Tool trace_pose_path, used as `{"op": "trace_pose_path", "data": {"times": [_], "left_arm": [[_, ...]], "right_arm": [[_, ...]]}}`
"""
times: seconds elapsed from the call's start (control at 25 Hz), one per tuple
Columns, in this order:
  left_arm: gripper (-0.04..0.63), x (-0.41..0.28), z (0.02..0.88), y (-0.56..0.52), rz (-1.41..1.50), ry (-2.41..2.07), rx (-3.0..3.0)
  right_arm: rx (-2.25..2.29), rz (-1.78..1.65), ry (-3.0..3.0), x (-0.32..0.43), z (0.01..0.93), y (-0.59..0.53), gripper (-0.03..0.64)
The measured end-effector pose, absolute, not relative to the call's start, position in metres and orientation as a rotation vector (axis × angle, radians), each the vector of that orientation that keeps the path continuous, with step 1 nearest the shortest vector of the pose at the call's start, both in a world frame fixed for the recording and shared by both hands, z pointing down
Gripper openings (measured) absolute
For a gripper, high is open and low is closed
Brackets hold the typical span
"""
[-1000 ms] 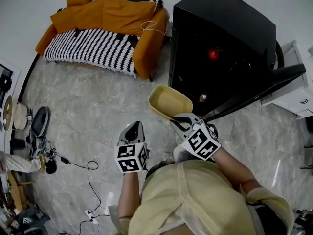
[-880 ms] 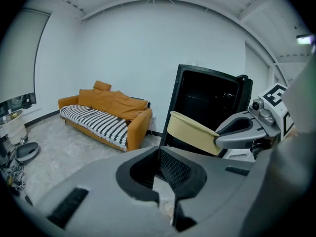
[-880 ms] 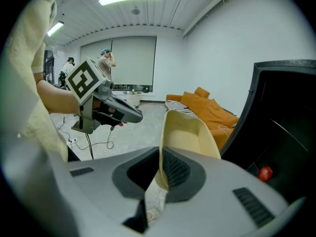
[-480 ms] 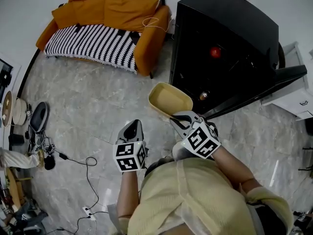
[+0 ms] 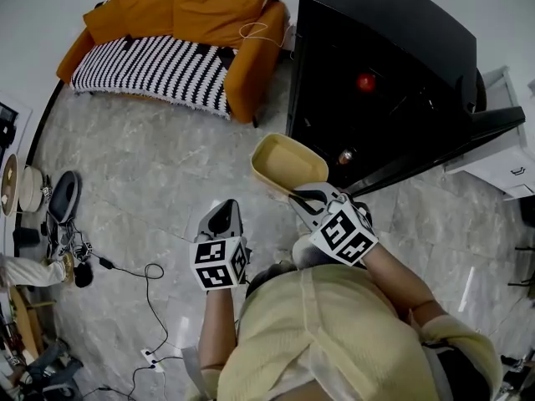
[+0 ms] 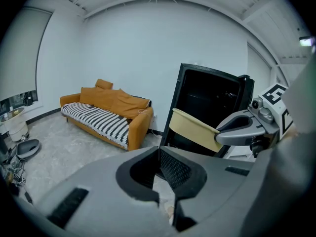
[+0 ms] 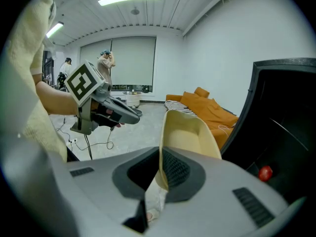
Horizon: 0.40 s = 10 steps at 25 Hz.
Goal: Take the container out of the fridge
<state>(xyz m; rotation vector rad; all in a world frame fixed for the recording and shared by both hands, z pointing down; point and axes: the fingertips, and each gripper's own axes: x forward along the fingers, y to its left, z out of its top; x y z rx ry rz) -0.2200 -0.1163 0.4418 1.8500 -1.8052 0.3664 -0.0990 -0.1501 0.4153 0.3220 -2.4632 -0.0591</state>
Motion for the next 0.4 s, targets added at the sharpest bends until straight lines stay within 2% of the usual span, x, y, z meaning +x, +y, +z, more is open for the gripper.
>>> {"op": "trace_pose_path", "data": {"times": [0.4], "left_arm": [[0.025, -0.2158, 0.4459, -0.1195, 0.364, -1.801, 1.839]], "right_arm": [[0.300, -0.061, -2.474, -0.1004, 0.4150, -0.1546, 0.038]]}}
